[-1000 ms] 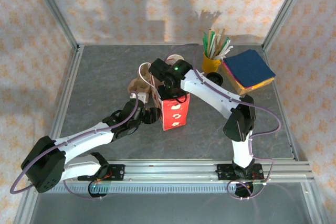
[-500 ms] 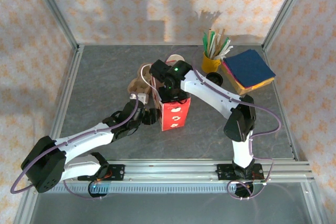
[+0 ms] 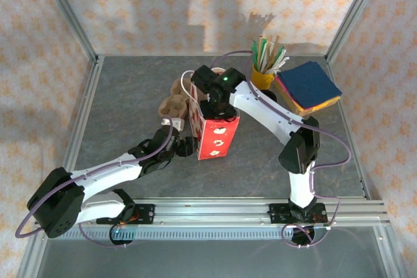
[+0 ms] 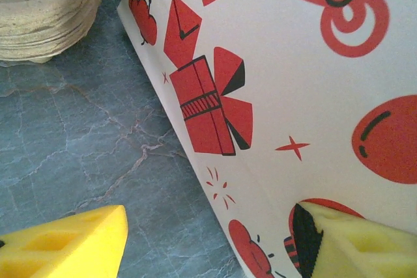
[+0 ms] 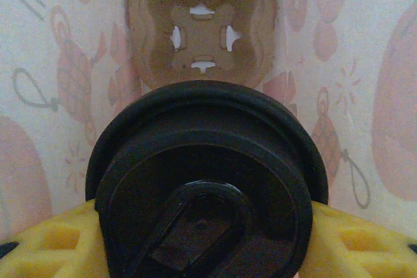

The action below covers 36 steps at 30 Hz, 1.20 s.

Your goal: Pack the takeout coffee

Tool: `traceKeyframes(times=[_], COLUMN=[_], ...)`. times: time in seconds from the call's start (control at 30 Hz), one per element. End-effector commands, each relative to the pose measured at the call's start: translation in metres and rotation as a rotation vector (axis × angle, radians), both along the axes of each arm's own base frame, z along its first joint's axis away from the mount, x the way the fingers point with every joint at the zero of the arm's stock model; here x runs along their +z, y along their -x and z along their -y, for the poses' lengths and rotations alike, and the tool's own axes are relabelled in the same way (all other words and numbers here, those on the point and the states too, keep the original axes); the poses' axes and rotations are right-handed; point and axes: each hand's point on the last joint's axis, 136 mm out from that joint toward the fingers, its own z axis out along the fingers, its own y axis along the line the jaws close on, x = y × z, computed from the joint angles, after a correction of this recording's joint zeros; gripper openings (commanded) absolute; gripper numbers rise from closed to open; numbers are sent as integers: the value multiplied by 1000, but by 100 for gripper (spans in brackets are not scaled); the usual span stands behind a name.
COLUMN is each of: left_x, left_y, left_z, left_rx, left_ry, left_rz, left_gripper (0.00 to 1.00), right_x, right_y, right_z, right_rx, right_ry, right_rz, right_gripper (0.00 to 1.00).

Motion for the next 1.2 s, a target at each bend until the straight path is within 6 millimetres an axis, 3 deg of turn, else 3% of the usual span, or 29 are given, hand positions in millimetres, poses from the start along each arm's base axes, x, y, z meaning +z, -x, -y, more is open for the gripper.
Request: traceKeyframes(times=[0.0,0.47,1.17], left_x=[-2,-38,-44], left_y=[-1,2,0], left_z=[3,5,3], left_rx=[-13,-15,-7], left_ry=[-5,-30,-52], left_rz=[22,-50,-58], left_gripper=[70,70,70], right_x=[10,-6,-22], right_y=[9,24,31], right_z=[2,-1,-2], right_rx=[0,11,-17], right_ry=[-11,20,61], right_rz=[4,-40,-67], right_gripper=[54,53,52])
